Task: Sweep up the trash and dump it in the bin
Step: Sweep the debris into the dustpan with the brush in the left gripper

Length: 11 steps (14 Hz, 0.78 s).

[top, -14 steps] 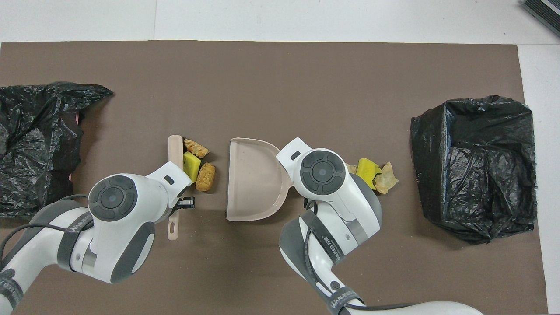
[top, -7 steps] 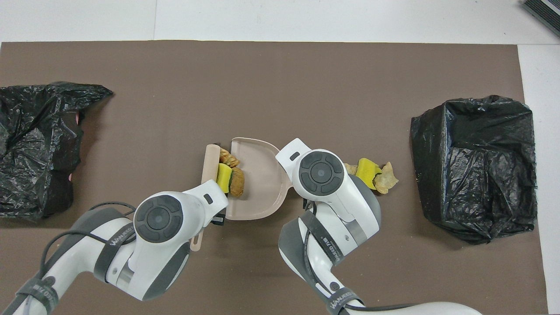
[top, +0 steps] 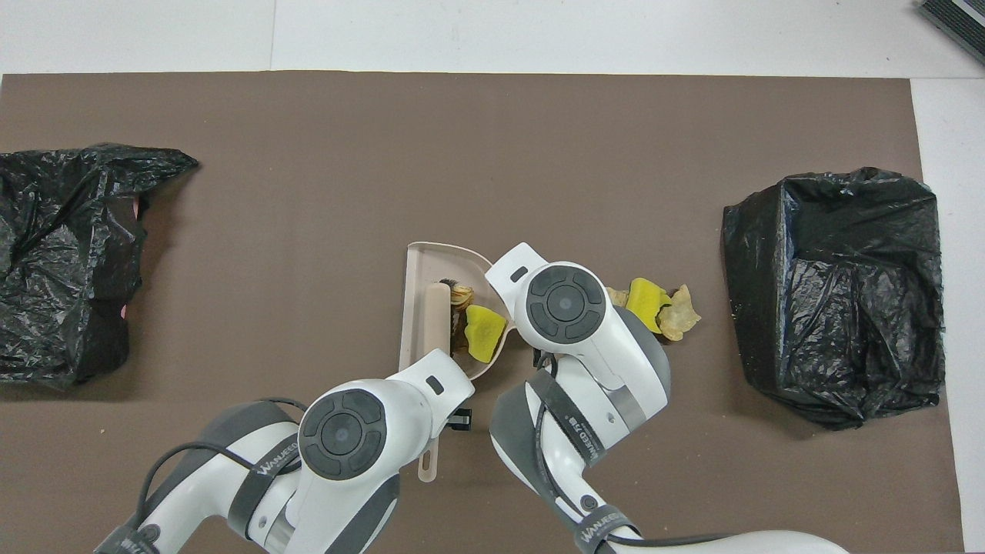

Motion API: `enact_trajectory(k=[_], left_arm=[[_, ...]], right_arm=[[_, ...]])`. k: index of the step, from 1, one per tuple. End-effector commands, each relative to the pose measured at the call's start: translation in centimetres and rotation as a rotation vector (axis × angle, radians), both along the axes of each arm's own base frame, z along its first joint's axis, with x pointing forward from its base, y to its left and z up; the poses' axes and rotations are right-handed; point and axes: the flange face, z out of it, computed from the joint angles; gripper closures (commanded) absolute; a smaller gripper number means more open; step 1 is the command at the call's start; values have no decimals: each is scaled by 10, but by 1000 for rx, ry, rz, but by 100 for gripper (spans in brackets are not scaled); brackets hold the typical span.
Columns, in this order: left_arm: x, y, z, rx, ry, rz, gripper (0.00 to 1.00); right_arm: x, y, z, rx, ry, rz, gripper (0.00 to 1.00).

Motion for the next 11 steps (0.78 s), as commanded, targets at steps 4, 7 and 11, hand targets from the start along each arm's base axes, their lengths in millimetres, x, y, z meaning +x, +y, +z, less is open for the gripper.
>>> enact_trajectory(k=[4,7,11], left_arm=[[42,61,63,15,97,119,100],[51,84,62,43,142,153,100],[36,99,50,75,149,154,100]], right_arm=[[3,-6,9,-10,-3,-26,100],[10,-23,31,-9,-1,-40,100],[13,-77,92,8,28,-68,100]])
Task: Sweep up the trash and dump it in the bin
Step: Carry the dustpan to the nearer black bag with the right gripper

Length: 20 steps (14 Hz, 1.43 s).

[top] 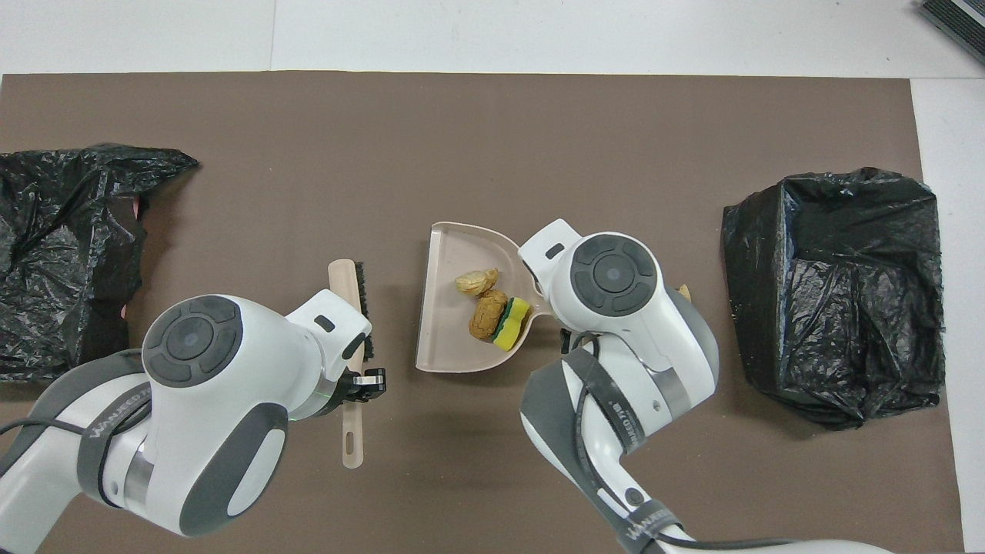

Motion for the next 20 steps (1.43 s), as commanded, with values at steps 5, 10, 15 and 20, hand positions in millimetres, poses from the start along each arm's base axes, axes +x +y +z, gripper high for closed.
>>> enact_trajectory(k=[5,10,15,20], left_arm=[[-54,-30,-18,50,-8,-23,100],[-106,-82,-33,102,-32,-16,100],[-170,-114,-77,101,-85,21,100],[-158,-108,-85,120,-107,26,0]], right_arm=[[-24,-155,142,22,57,-83,100],[-37,-305,173,18,110,-152,100],[-59,-450,180,-123,66,-262,100],[-65,-505,192,-350,6,-247,100]])
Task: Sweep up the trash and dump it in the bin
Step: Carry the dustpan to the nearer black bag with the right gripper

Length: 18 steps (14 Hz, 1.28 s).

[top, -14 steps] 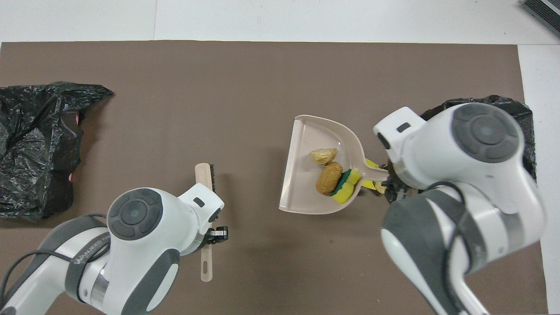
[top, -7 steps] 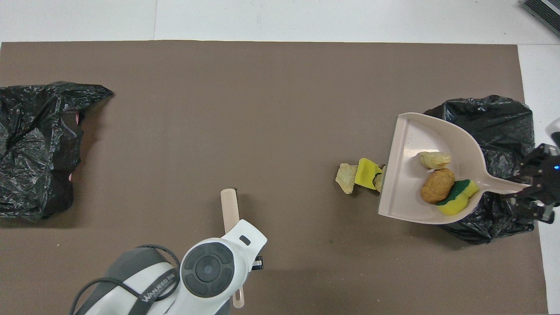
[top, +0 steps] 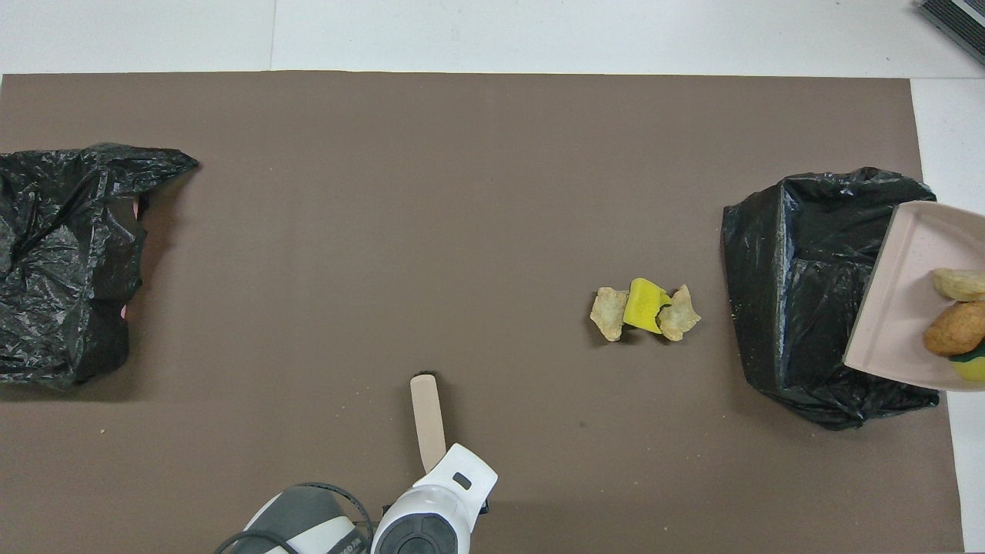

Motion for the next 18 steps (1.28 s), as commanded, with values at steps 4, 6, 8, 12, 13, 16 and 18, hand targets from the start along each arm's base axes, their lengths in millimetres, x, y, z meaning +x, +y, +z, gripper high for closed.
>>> enact_trajectory(k=[4,6,8,12,13,16,18], left_arm=[[71,35,16,-8,-60,66,0],[107,58,20,-22,-60,30,0],[144,90,15,-35,-49,-70,0],[219,159,26,-53,-75,-193,0],[234,175,31,-59,-79,-212,0],[271,219,56,-70,-107,-194,0],[286,246,86,-63,-97,-147,0]], right_arm=[[7,-6,7,-151,2,66,100],[8,-1,6,-172,22,81,100],[11,4,7,-254,45,108,100],[23,32,-5,-318,60,85,100],[24,36,-14,-321,72,85,100],[26,39,-16,-343,81,106,100],[31,39,-23,-373,91,116,100]])
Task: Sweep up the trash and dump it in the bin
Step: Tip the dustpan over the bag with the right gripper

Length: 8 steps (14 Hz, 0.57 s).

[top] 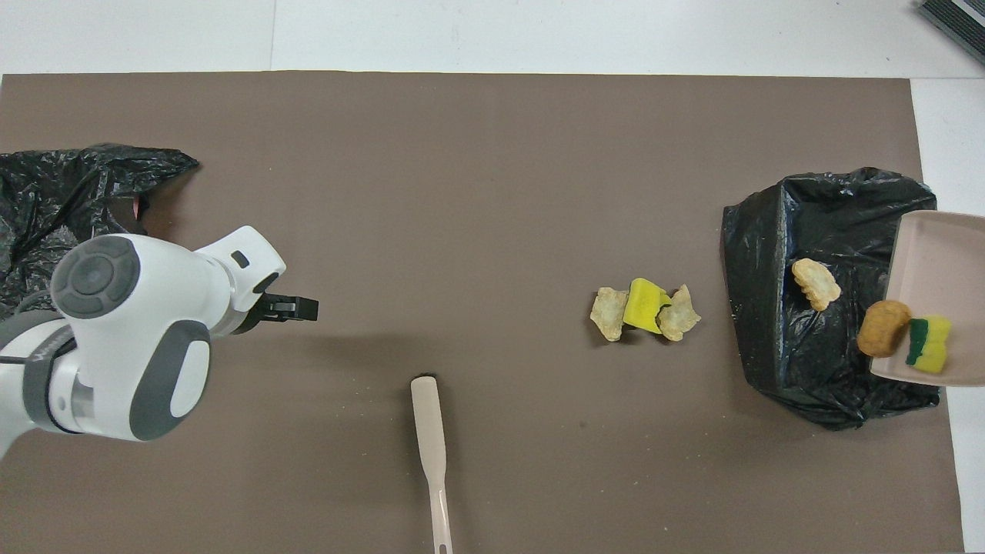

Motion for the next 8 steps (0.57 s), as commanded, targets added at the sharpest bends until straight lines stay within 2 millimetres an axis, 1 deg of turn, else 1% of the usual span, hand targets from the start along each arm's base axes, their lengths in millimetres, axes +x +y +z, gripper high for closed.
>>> enact_trajectory(k=[1,2,3,4,5,6,7,8], left_arm=[[21,26,43,29,34,-8,0],[24,31,57,44,40,-44,0],[27,33,69,46,41,-48,0],[28,41,72,46,43,-33,0],[29,45,74,45,39,-25,0],[30,46,76,45,34,-24,0],[31,49,79,44,28,-19,0],[32,59,81,44,24,-2,0]], right_arm=[[7,5,-3,-77,-4,31,100],[14,19,0,-117,-1,76,100],[14,21,0,-126,8,79,100],[13,20,1,-128,13,72,100],[13,19,6,-136,20,63,100],[12,17,17,-147,21,53,100],[8,18,35,-152,11,27,100],[8,28,53,-157,6,13,100]])
